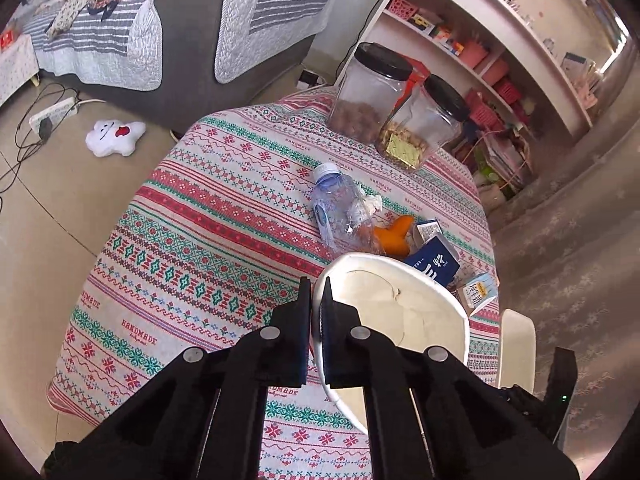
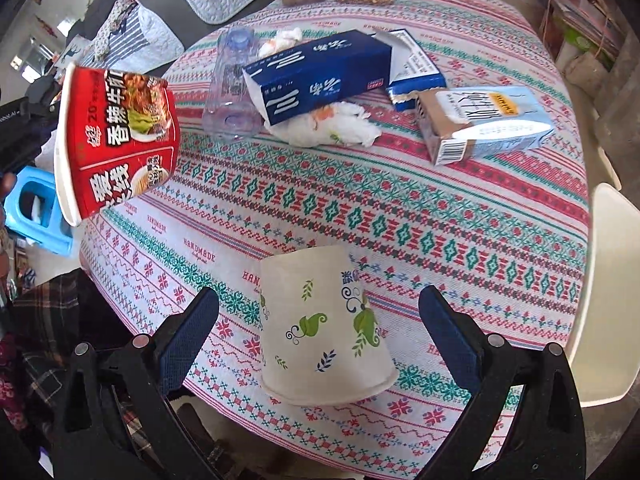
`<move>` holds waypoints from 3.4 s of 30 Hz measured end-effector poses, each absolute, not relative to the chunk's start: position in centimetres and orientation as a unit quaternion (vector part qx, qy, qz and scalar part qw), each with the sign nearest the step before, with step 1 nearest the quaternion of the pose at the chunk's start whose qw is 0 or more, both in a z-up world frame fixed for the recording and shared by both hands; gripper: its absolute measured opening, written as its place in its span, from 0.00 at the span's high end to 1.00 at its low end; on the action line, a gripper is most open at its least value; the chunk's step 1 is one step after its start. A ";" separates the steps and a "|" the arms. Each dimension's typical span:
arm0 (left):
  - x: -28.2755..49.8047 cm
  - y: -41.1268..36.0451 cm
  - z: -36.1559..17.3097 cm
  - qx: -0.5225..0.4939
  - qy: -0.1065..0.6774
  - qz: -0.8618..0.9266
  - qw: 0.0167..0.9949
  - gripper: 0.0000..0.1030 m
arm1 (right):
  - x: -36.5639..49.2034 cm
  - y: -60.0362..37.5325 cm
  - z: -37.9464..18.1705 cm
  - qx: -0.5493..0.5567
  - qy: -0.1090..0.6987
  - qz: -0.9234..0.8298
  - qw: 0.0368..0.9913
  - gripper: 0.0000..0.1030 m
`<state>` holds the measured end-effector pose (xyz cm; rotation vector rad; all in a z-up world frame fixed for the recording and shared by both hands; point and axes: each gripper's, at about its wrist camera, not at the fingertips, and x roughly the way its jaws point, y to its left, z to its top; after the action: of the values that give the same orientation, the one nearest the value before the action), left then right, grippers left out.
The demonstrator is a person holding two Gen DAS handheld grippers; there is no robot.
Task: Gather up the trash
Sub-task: 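Grasp the red noodle cup with the left gripper while the right grasps the paper cup, then drop the paper cup and red noodle cup into the white bin with both grippers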
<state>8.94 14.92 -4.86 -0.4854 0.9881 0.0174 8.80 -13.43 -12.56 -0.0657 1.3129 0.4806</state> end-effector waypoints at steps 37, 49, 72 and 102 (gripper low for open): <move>10.0 14.3 -2.5 -0.270 0.414 -0.040 0.868 0.96 | 12.6 -20.7 1.5 0.108 0.334 0.044 0.935 0.44; 11.0 10.8 -2.3 -0.282 0.409 -0.080 0.864 0.96 | 10.6 -30.2 2.0 0.113 0.242 -0.180 0.947 0.43; 14.8 -8.9 0.0 -0.237 0.434 -0.223 0.840 0.96 | 4.8 -42.5 4.2 0.161 0.212 -0.330 0.906 0.07; 15.6 -27.5 -1.1 -0.008 0.457 -0.174 0.872 0.22 | 1.2 -49.5 5.5 0.267 0.199 -0.322 0.886 0.07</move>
<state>15.64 -27.52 -1.10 -0.0166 0.9545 -0.3628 1.22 -49.47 5.53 0.5562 0.4138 -0.6700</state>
